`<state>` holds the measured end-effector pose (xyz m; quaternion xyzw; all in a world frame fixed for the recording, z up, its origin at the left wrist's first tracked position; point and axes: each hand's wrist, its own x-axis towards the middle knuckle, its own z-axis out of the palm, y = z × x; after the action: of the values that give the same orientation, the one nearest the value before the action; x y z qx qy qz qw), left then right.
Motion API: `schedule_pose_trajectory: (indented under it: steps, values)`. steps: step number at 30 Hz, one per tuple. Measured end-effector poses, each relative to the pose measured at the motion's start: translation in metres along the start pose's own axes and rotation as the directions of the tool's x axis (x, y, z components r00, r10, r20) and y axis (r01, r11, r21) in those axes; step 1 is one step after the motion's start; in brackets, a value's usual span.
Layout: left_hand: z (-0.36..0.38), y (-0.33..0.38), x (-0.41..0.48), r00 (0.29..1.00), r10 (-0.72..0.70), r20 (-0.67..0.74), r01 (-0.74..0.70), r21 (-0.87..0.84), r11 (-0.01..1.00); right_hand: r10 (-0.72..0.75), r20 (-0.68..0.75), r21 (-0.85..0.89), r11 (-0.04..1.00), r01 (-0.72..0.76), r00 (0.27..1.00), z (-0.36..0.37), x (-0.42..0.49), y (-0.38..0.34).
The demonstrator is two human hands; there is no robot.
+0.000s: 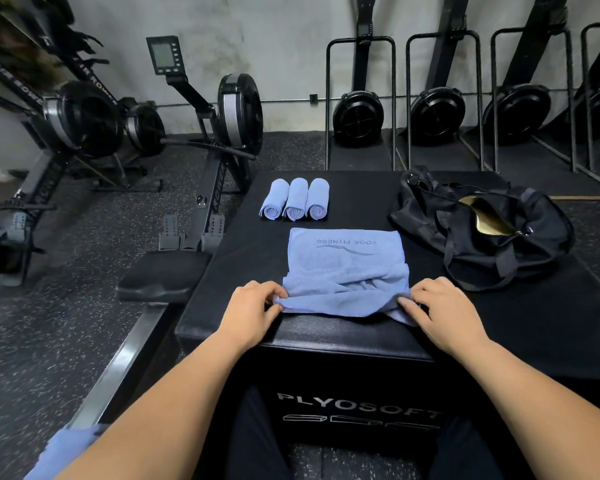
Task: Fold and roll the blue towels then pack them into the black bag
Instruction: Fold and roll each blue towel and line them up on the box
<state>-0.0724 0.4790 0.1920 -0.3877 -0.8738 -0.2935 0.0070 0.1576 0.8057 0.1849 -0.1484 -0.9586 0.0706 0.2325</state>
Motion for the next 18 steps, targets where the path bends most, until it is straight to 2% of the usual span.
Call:
schedule_pose_trajectory:
  steps: [5,10,12,15,18]
  values:
    - [-0.008,0.010,0.011,0.976,-0.129,-0.174,0.108,-0.123,0.987,0.254,-0.063,0.104,0.964,-0.246,0.965,-0.013,0.017,-0.006]
    - [-0.016,0.036,0.044,0.953,-0.149,-0.265,0.095,-0.204,0.974,0.331,-0.134,0.136,0.940,-0.313,0.934,-0.022,0.051,-0.011]
    - [-0.016,0.038,0.058,0.958,-0.141,-0.249,0.100,-0.170,0.980,0.270,-0.104,0.112,0.959,-0.259,0.957,-0.020,0.064,-0.014]
    - [-0.009,0.034,0.069,0.993,-0.044,-0.112,0.051,0.063,0.997,0.183,0.065,-0.021,0.983,-0.182,0.981,-0.011,0.074,-0.012]
    - [0.003,0.029,0.066,0.997,0.018,0.069,-0.034,0.247,0.968,0.276,0.265,-0.174,0.956,-0.236,0.924,-0.002,0.069,-0.014]
